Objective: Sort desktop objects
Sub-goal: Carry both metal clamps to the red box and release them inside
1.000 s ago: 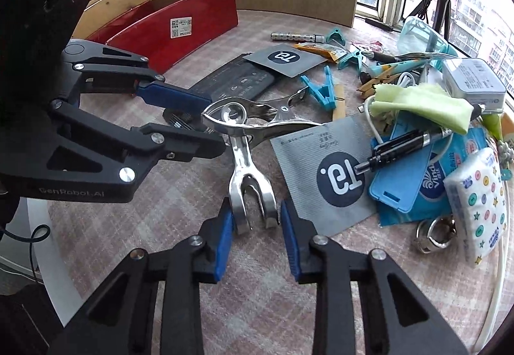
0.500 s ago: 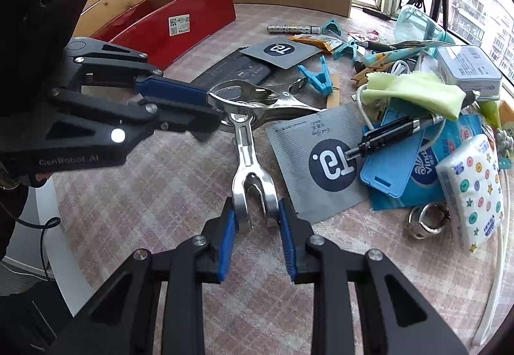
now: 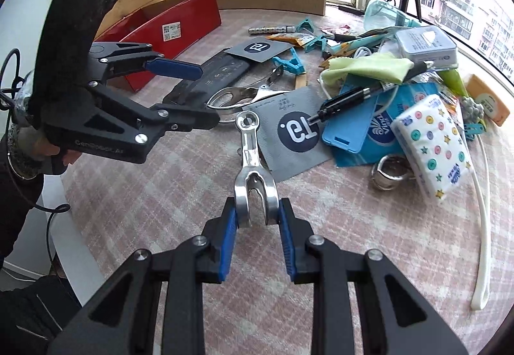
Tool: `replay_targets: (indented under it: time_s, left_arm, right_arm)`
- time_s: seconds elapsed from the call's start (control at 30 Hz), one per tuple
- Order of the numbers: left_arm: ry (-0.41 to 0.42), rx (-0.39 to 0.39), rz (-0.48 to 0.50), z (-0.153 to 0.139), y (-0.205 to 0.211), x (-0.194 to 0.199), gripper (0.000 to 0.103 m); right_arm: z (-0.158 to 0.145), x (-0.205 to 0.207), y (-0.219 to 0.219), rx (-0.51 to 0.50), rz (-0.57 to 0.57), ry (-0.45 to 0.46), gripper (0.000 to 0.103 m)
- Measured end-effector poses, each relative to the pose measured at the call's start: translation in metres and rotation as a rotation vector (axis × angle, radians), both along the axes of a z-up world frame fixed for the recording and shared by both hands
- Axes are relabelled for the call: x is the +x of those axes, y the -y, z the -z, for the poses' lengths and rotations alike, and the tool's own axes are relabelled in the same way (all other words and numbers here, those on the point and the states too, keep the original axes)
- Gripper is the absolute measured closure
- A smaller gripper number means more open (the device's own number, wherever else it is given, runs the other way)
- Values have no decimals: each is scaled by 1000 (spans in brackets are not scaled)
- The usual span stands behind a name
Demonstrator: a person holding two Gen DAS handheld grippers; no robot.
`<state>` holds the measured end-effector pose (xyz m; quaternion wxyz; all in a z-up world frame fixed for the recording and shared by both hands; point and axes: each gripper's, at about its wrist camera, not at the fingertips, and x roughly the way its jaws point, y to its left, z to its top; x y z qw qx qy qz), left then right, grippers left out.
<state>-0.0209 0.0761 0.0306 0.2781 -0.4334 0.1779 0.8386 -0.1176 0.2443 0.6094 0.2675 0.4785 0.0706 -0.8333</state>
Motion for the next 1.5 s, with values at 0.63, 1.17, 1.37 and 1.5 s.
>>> replay_targets:
  time_s: [0.63,1.17,1.37,1.5]
  left_arm:
    - [-10,70,-18,-23,7,10,70]
    - [-60,170,-102,-63,61,24,70]
    - [-89,172,-152,-81,95,27,70]
    - [-128,171,-203,-101,127,28,70]
  right_arm:
    - [-25,7,-17,-98,92,-53,79]
    - [-69,5,7,-159,104,-147,79]
    - [-93,-6,27,-179,80,-179,79]
    - [-113,-17,47,-210,57,-206,79]
